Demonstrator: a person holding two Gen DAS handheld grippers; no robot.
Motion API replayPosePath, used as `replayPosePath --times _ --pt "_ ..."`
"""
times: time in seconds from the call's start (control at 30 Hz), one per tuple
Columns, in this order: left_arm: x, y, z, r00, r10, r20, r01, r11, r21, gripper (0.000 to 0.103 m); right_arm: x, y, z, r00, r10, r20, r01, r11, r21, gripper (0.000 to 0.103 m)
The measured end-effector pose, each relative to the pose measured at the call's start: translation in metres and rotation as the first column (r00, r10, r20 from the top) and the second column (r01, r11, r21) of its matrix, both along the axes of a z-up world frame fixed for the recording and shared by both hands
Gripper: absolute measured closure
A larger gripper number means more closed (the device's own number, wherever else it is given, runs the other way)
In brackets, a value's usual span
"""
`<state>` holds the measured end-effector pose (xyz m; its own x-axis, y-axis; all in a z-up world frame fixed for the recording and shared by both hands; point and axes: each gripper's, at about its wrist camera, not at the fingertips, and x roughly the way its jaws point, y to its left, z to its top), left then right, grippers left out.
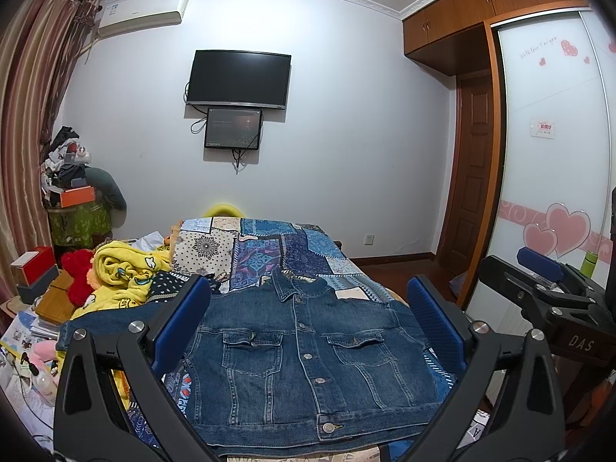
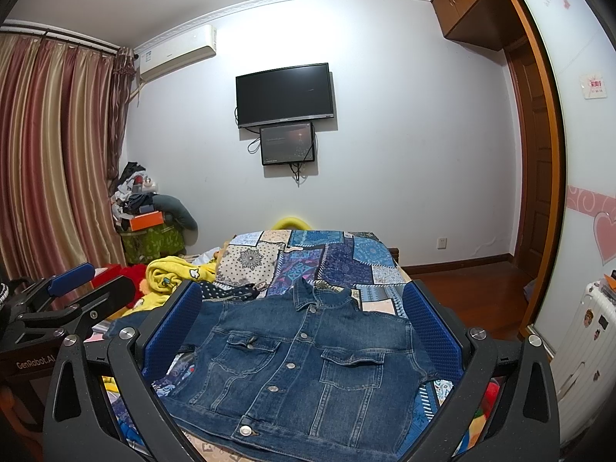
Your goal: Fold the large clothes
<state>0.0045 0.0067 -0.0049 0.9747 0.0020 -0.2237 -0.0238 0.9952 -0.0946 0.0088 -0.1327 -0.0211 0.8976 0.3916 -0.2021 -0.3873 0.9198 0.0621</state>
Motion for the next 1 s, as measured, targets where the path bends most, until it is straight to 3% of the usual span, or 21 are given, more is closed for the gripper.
replayPosePath --times 1.0 --pt "0.016 0.021 -0.007 0.999 0.032 -0.016 -0.032 0.999 0.01 0.0 0.021 0.012 -0.009 1.0 0.014 -0.022 -0.015 0.999 -0.03 0.0"
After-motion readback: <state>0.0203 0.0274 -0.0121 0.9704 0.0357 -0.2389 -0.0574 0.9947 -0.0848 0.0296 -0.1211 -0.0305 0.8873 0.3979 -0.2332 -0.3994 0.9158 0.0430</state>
